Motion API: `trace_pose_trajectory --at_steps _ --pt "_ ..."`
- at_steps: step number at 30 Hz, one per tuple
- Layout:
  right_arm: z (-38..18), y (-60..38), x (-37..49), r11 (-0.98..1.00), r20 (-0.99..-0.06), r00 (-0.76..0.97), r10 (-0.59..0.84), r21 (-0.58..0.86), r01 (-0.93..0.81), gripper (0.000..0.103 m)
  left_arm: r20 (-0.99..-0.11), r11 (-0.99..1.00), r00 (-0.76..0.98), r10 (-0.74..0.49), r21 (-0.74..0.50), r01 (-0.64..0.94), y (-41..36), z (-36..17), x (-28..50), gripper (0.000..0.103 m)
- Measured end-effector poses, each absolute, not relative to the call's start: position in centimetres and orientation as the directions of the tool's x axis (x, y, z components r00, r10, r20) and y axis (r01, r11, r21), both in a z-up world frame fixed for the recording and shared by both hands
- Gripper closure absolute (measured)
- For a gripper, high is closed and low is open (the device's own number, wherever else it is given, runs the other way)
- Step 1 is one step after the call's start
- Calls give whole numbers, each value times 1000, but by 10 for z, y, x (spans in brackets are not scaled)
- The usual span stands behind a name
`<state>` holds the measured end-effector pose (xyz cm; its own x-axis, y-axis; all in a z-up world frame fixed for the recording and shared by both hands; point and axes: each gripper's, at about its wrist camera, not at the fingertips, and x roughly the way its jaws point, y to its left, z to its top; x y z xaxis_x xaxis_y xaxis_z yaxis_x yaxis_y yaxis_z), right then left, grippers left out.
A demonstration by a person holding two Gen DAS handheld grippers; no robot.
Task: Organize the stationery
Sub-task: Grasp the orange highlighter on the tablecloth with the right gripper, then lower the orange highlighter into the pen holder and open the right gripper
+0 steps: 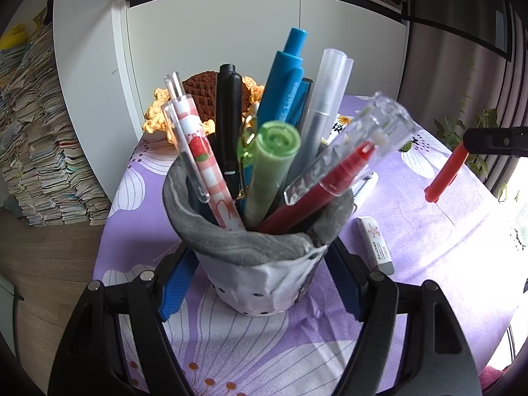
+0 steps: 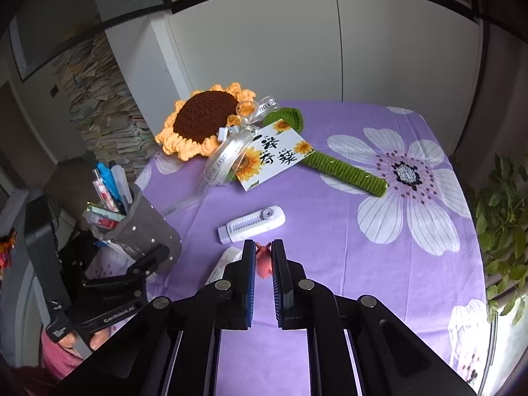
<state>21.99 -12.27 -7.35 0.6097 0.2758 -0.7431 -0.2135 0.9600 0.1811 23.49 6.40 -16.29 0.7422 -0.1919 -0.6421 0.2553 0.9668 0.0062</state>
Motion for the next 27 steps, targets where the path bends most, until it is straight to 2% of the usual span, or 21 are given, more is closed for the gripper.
trace_pose_trajectory --at_steps 11,18,23,27 --pt "-36 -109 215 926 -659 652 376 243 -288 92 -641 967 743 -194 4 256 63 -162 234 28" --pt "5 -66 211 835 -560 627 542 270 -480 92 -640 967 743 -195 2 256 60 -162 233 28" --pt "3 -35 218 781 -565 566 600 264 -566 92 -639 967 743 -198 -2 256 60 -162 233 29" --pt "-12 -25 233 758 -589 514 623 295 -582 92 -637 966 743 -205 -11 257 61 -162 235 33"
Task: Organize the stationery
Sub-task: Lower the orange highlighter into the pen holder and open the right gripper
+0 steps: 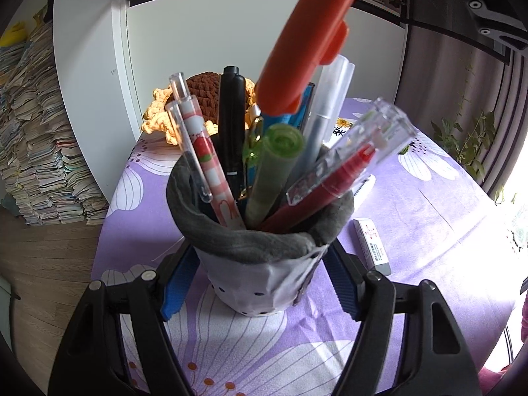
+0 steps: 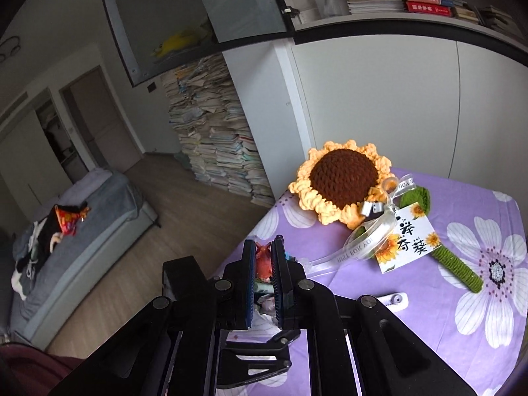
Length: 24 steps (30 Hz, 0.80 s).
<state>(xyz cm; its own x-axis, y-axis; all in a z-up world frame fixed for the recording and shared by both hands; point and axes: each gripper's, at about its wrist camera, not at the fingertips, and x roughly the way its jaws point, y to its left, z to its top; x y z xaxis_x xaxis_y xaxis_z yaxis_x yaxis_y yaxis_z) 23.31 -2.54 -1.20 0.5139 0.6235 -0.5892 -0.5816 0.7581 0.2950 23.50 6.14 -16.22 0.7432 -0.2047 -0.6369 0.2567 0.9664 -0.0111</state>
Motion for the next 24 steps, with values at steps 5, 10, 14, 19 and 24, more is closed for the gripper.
trace_pose_trajectory --at_steps 5,10,14,19,24 --pt "-25 -26 249 743 -604 469 644 348 -572 92 -636 965 741 -216 -22 262 63 -162 237 33" --pt "-28 -22 252 744 -616 462 638 338 -577 92 -636 964 740 -218 -25 263 63 -162 239 34" --pt "-31 -18 250 750 -631 463 623 314 -582 92 -636 964 740 -218 -24 263 63 -162 239 34" --pt "-35 -11 249 753 -655 452 606 289 -590 92 -636 964 740 -218 -25 263 63 -162 239 34" --pt "-38 -20 249 761 -670 433 603 322 -563 92 -636 965 740 -218 -24 263 64 -163 240 33"
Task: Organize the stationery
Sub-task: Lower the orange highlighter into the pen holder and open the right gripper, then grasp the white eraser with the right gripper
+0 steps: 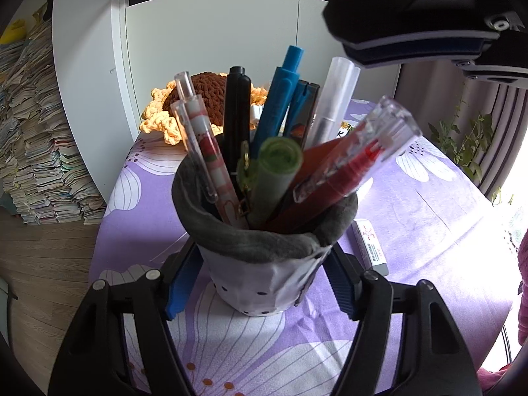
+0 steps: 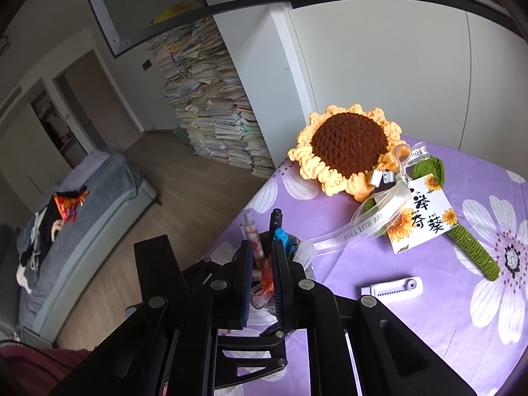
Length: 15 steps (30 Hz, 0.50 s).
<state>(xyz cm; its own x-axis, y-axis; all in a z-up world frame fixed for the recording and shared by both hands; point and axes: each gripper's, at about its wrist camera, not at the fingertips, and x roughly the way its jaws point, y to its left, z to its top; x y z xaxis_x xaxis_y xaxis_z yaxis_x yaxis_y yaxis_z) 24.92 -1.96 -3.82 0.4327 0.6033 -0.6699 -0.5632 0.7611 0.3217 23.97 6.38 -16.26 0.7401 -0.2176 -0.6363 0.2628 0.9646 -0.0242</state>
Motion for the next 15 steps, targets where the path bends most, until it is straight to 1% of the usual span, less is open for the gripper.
trace_pose_trajectory --at_steps 4,5,6,7,8,9,12,15 --pt "-36 -47 243 789 -647 477 595 357 -501 92 -637 965 741 -214 -21 262 64 -162 239 33" --pt "-37 -55 241 802 -647 493 582 359 -477 88 -636 965 741 -215 -20 262 64 -162 239 33" --pt "-41 -62 239 819 -652 508 562 354 -451 80 -633 965 743 -215 -19 263 64 -161 238 31" --pt "-47 -68 238 840 -666 522 533 343 -420 76 -630 965 746 -215 -18 263 64 -161 238 30" --pt "-55 -74 236 864 -685 534 496 325 -385 68 -627 965 749 -214 -15 263 63 -160 236 30" --pt "-64 -79 235 886 -705 543 457 306 -348 65 -623 965 753 -213 -12 262 64 -160 235 30" --pt "-98 -90 238 933 -780 517 354 257 -251 65 -612 966 763 -210 -9 258 65 -158 232 30" --pt "-129 -93 238 944 -834 445 327 265 -199 65 -600 969 773 -204 -10 248 67 -157 231 30"
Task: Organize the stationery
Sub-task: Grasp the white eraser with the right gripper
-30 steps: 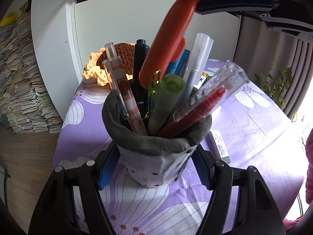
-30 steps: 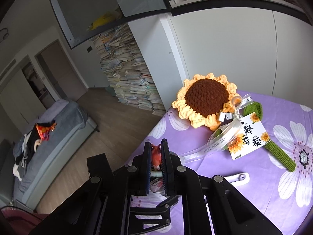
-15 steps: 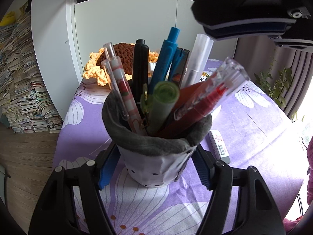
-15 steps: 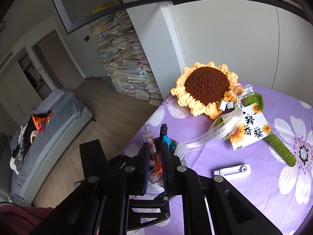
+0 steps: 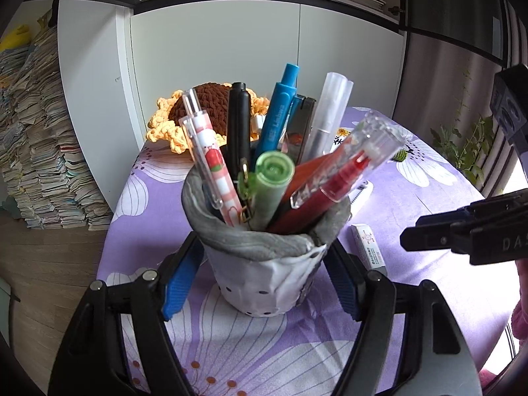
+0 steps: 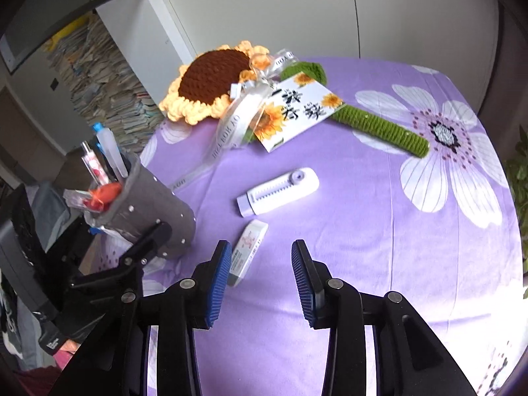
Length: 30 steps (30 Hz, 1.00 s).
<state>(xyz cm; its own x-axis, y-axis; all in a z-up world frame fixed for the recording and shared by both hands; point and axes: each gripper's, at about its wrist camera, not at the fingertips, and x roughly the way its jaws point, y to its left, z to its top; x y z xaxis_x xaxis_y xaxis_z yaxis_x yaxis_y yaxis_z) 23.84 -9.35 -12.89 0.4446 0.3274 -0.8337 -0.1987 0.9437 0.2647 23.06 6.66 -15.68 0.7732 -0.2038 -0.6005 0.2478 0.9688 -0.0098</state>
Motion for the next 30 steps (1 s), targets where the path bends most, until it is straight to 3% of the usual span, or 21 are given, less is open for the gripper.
trace_pose_trajectory --at_steps 17,20,30 --pt "-159 -56 234 976 -879 438 186 112 -189 64 -574 968 792 -210 -11 249 68 -154 228 34" --pt "-159 -58 232 976 -881 438 177 99 -195 85 -575 968 791 -210 -11 249 68 -154 228 34" --pt "-121 -101 212 962 -802 535 267 192 -194 86 -579 968 788 -210 -12 249 66 -155 228 34"
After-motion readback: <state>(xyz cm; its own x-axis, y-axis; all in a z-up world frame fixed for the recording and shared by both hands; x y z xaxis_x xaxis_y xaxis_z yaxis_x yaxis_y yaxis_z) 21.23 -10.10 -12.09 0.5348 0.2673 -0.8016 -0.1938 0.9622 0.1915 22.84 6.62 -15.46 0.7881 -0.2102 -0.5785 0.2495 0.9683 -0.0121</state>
